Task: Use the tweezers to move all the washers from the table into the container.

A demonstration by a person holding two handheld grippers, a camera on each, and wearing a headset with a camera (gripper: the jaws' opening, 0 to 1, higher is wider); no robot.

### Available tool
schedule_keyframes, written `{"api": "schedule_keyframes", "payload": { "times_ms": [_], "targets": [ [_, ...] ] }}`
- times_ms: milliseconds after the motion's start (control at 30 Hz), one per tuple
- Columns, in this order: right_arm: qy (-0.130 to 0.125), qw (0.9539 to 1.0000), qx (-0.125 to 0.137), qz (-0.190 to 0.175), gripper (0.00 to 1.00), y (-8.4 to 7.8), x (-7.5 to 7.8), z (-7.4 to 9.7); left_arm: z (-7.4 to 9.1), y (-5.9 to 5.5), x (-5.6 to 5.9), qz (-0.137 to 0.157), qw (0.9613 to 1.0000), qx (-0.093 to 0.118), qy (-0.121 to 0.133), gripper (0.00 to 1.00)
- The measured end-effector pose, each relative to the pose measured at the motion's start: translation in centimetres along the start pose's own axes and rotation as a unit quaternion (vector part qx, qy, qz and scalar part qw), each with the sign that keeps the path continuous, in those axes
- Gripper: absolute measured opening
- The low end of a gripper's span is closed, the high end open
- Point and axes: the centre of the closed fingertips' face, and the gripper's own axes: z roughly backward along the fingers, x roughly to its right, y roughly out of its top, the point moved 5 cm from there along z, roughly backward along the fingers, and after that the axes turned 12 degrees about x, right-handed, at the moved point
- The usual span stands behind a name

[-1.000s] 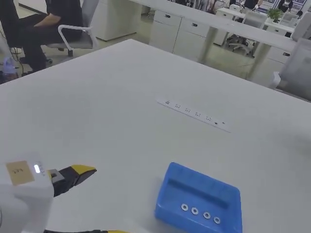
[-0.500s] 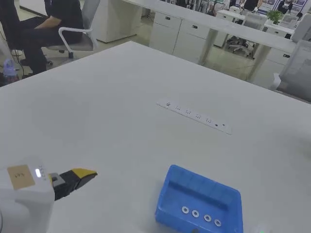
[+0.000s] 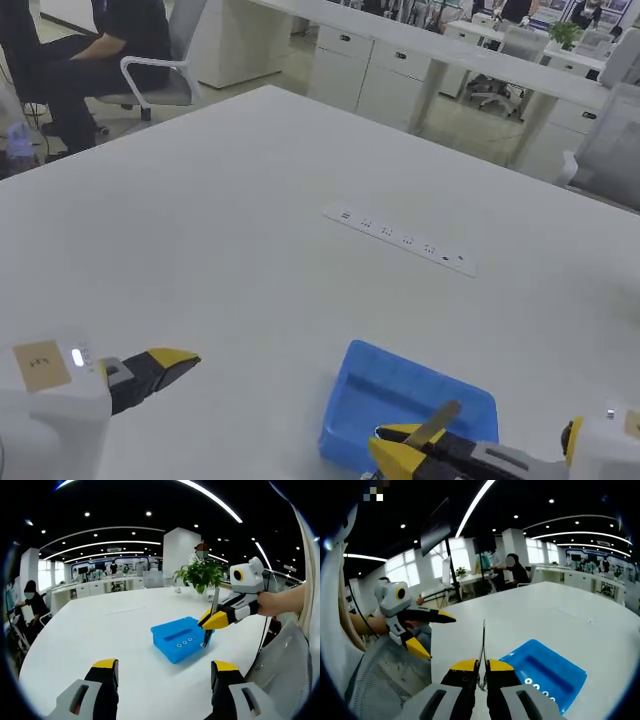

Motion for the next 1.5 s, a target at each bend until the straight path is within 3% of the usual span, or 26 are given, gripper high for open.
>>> {"api": "schedule_keyframes", "payload": {
  "times_ms": [500,667,1133,1500],
  "targets": [
    [-0.026,0.9993,0.026,-0.009,0.03,2.5,3.4,-1.4,0.1,0.2,-0.2,0.002,1.0,0.005,0.007,0.76],
    [-0.032,0.999,0.029,-0.014,0.03,2.6,4.3,-1.9,0.1,0.2,-0.3,0.003,0.9999,0.006,0.009,0.76],
    [-0.05,0.9972,0.011,-0.055,0.03,1.1,6.8,-3.3,0.0,0.2,-0.2,0.004,0.9999,0.007,0.009,0.76],
    [-0.048,0.997,-0.015,-0.058,0.03,-0.7,7.8,-4.7,-0.2,0.2,-0.3,0.005,0.9999,0.007,0.009,0.76]
  ]
}}
